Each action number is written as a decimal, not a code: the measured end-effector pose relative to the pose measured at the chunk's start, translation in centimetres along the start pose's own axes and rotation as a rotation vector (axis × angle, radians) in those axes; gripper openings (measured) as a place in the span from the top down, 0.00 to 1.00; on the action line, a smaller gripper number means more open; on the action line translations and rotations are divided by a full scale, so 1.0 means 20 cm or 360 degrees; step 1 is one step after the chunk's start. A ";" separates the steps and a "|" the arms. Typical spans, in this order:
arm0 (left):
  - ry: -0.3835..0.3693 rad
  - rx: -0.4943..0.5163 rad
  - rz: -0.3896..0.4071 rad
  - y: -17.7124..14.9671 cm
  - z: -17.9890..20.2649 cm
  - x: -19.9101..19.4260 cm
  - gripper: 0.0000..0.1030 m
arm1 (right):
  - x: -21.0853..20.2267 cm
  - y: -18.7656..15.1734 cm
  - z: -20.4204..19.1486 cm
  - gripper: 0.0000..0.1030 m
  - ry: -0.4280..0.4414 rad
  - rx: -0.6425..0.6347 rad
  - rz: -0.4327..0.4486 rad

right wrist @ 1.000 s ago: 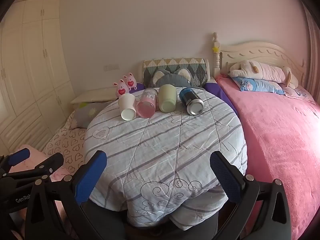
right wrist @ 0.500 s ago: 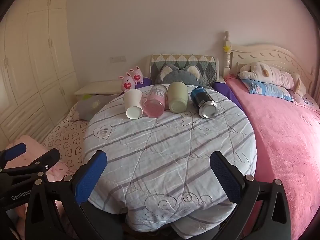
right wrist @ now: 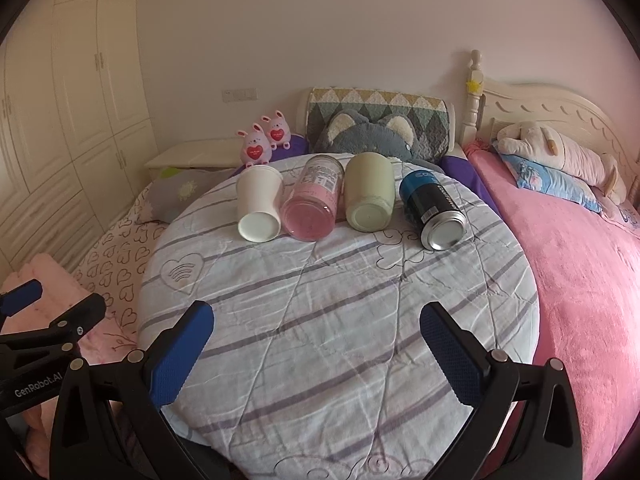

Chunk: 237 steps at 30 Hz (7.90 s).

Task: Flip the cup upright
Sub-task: 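Move the right gripper toward the white paper cup lying on its side, then close the right gripper around the white paper cup and lift it, then carry the white paper cup with the right gripper toward the left gripper, then grasp the cup with the left gripper and rotate it rim up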

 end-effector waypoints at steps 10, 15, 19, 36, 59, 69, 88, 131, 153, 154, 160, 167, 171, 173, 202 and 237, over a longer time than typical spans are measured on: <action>0.0016 -0.0037 -0.0030 0.13 -0.04 0.18 0.00 | 0.23 0.17 -0.08 0.00 0.0032 -0.0109 -0.0076; 0.0040 -0.0064 -0.0040 0.19 -0.10 0.27 0.00 | 0.34 0.25 -0.17 0.00 0.0081 -0.0167 -0.0114; 0.0071 -0.0087 -0.0056 0.22 -0.17 0.34 0.00 | 0.44 0.32 -0.26 0.00 0.0101 -0.0233 -0.0142; 0.0158 -0.0213 -0.0121 0.40 -0.41 0.64 0.00 | 0.77 0.55 -0.54 0.05 0.0084 -0.0458 -0.0203; 0.0129 -0.0238 -0.0163 0.28 -0.47 0.56 0.00 | 0.90 0.48 -0.57 0.37 0.0214 -0.0495 -0.0452; 0.0081 -0.0171 -0.0092 0.17 -0.30 0.29 0.00 | 0.41 0.25 -0.36 0.37 0.0279 -0.0407 -0.0353; 0.0011 -0.0019 -0.0135 -0.06 0.07 0.09 0.00 | 0.39 -0.07 -0.06 0.34 0.0152 -0.0073 -0.0424; -0.0063 0.0195 -0.0111 -0.17 0.50 -0.17 0.00 | -0.17 -0.34 0.46 0.17 0.0094 0.0319 -0.0083; -0.0227 0.0118 -0.0413 0.02 0.83 0.27 0.00 | 0.00 -0.43 0.78 0.17 0.0033 0.0522 -0.0176; -0.0229 0.0094 -0.0433 0.02 0.83 0.30 0.00 | 0.02 -0.43 0.80 0.17 0.0031 0.0531 -0.0188; -0.0254 0.0030 -0.0508 0.05 0.82 0.42 0.00 | 0.09 -0.42 0.82 0.17 0.0028 0.0554 -0.0225; -0.0355 0.0042 -0.0562 0.06 0.83 0.47 0.19 | 0.10 -0.37 0.80 0.17 0.0038 0.0541 -0.0216; -0.0394 0.0063 -0.0543 0.08 0.83 0.45 0.24 | 0.09 -0.36 0.79 0.17 0.0028 0.0540 -0.0205; -0.0423 0.0075 -0.0514 0.10 0.81 0.43 0.25 | 0.09 -0.35 0.79 0.17 0.0024 0.0537 -0.0202; -0.0376 0.0355 0.0229 0.11 0.86 0.07 0.31 | -0.03 -0.36 0.70 0.17 -0.0001 0.0485 -0.0160; -0.0428 0.0308 0.0242 -0.09 0.78 0.13 0.01 | -0.09 -0.33 0.62 0.17 -0.0004 0.0425 -0.0133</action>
Point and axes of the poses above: each gripper's, at about its wrist camera, not at the fingertips, and x roughly the way its jaws point, z to its right, y to its top, the point moved 1 cm from there along x, roughly the way its jaws point, and after that the axes turned 4 degrees about -z, right-handed, at the moved point
